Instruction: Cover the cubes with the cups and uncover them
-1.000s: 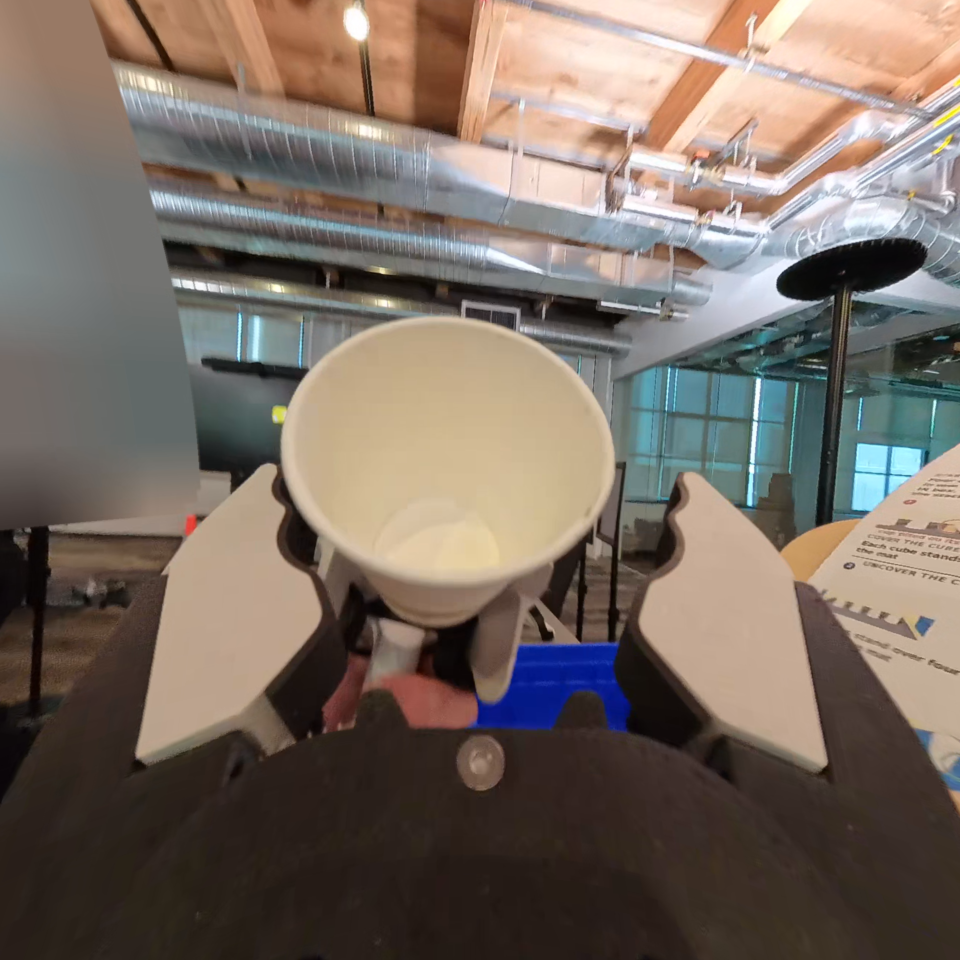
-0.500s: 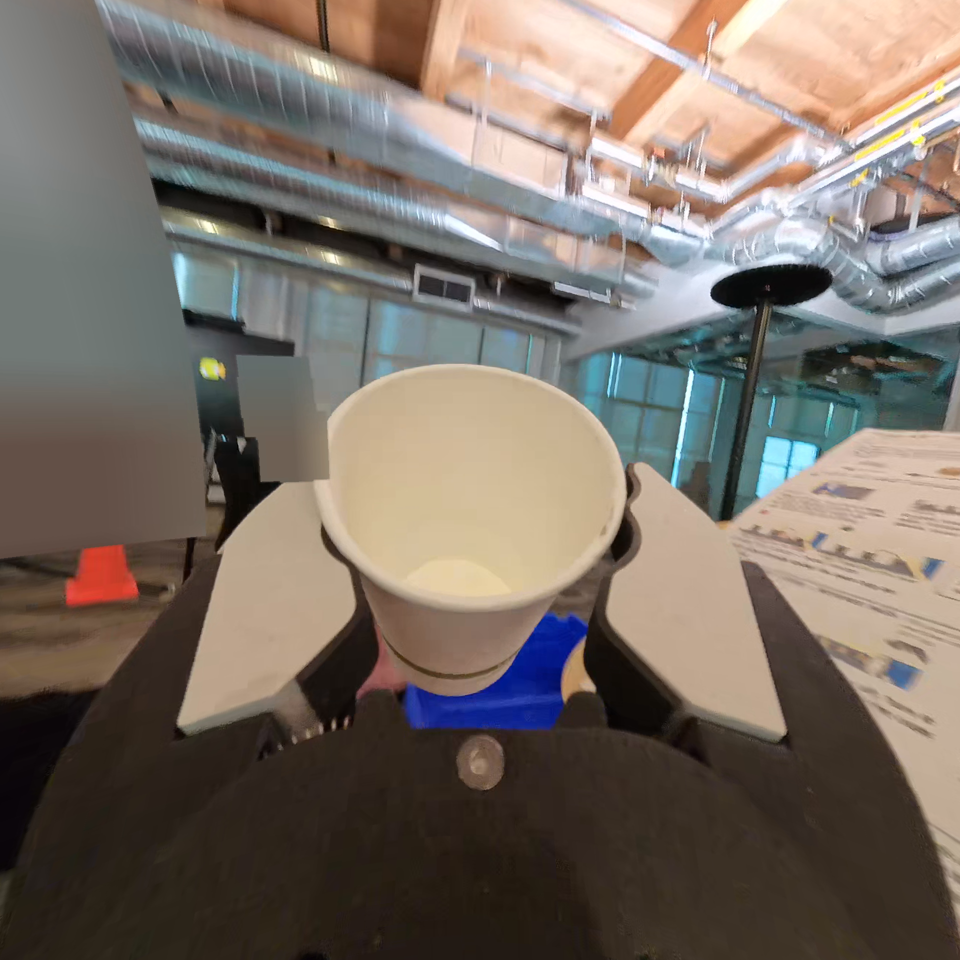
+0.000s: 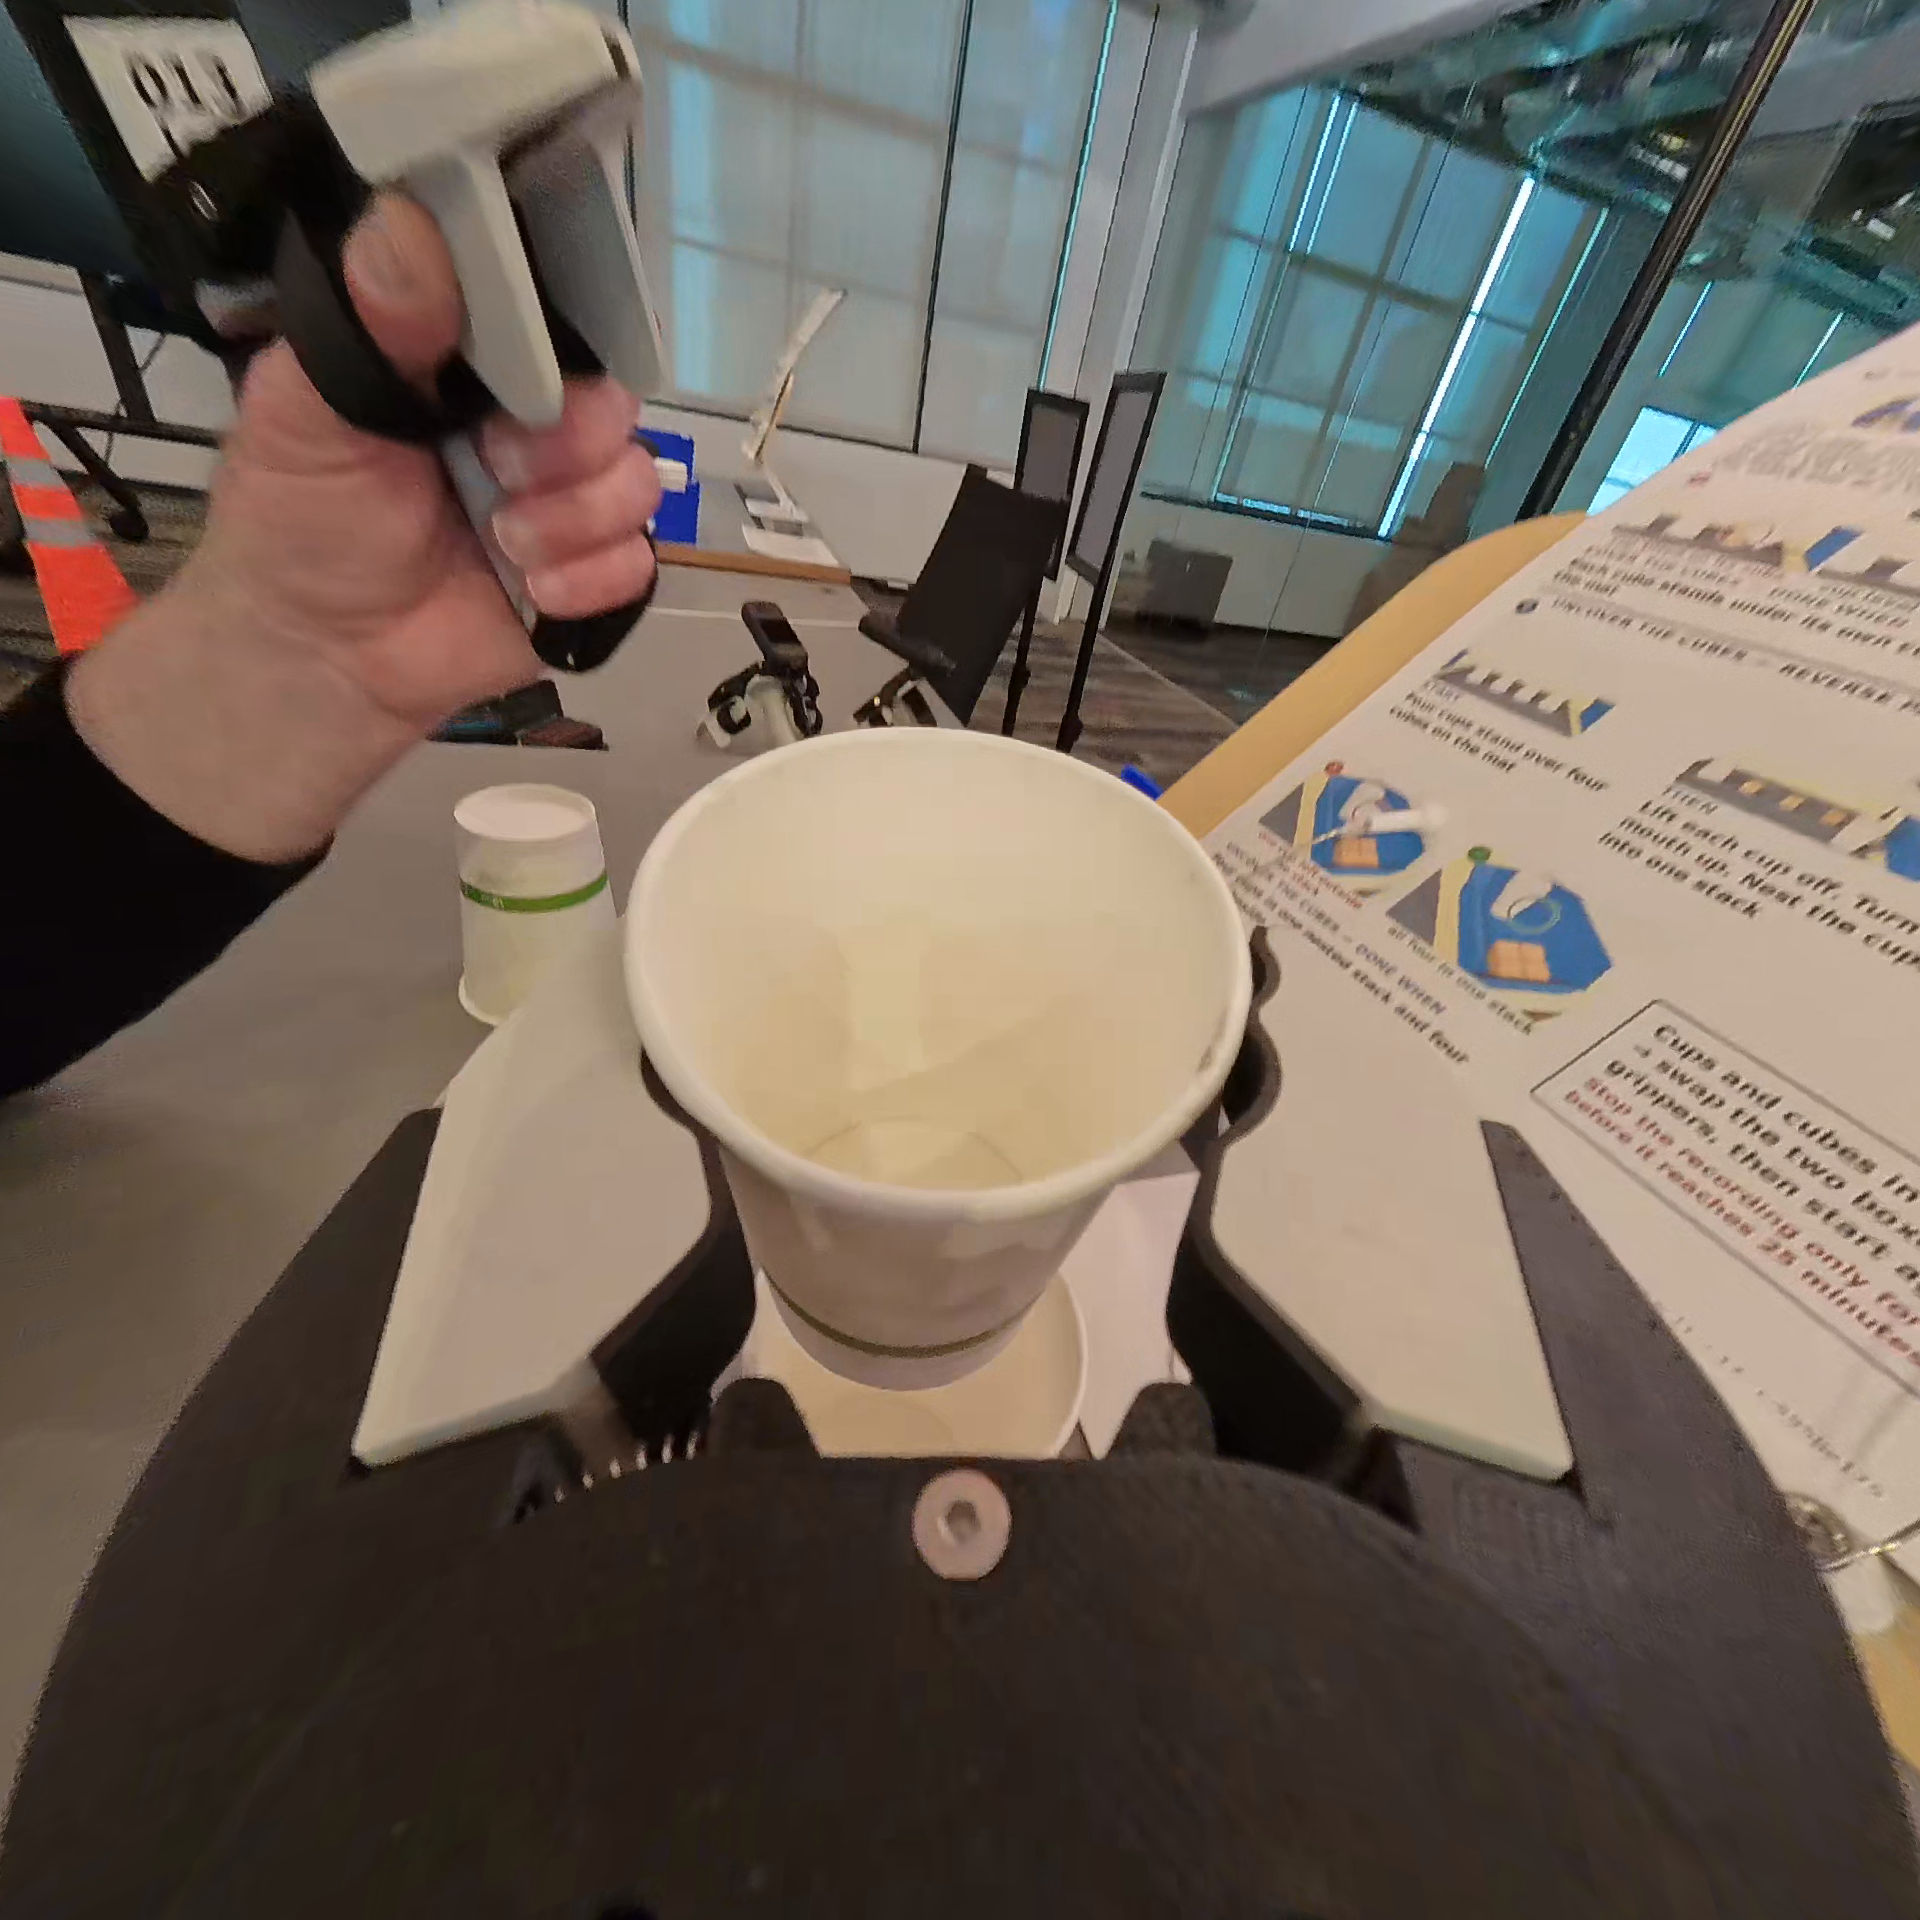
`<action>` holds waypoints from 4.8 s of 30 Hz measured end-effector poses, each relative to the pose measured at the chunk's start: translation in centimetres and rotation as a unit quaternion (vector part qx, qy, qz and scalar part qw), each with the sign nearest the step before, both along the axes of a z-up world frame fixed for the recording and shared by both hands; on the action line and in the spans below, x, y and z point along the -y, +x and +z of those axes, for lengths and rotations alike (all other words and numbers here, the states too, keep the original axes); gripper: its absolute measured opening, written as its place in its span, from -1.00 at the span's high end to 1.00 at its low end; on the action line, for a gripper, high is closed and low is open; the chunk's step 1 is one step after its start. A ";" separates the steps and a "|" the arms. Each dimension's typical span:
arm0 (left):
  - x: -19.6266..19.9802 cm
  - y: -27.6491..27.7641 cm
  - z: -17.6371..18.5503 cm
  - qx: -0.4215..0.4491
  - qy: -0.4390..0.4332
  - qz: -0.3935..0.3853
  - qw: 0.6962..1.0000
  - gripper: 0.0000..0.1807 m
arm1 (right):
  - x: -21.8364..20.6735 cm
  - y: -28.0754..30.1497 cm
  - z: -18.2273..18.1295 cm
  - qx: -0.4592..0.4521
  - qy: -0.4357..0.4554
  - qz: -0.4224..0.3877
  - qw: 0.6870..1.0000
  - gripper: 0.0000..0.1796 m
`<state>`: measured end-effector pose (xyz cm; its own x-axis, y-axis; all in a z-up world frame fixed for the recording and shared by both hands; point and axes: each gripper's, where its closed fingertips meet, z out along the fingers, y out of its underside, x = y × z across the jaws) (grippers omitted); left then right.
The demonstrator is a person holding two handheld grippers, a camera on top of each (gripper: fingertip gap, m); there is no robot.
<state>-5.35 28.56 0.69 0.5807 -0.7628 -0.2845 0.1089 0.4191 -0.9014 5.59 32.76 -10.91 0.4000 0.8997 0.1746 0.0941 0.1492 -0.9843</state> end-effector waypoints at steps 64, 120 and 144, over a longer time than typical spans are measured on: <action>2.8 -19.2 -27.0 -0.392 -0.420 0.221 0.788 -0.32 | 1.1 -1.3 -1.7 0.024 -0.011 0.022 0.999 -0.10; 8.8 1.7 -8.1 0.124 -0.085 -0.278 0.949 0.16 | 9.7 -6.4 -0.4 -0.142 -0.245 0.310 0.907 1.00; 5.9 -0.4 -11.1 0.037 -0.095 -0.153 0.983 1.00 | 0.2 1.7 -2.7 0.447 -0.074 0.067 0.889 1.00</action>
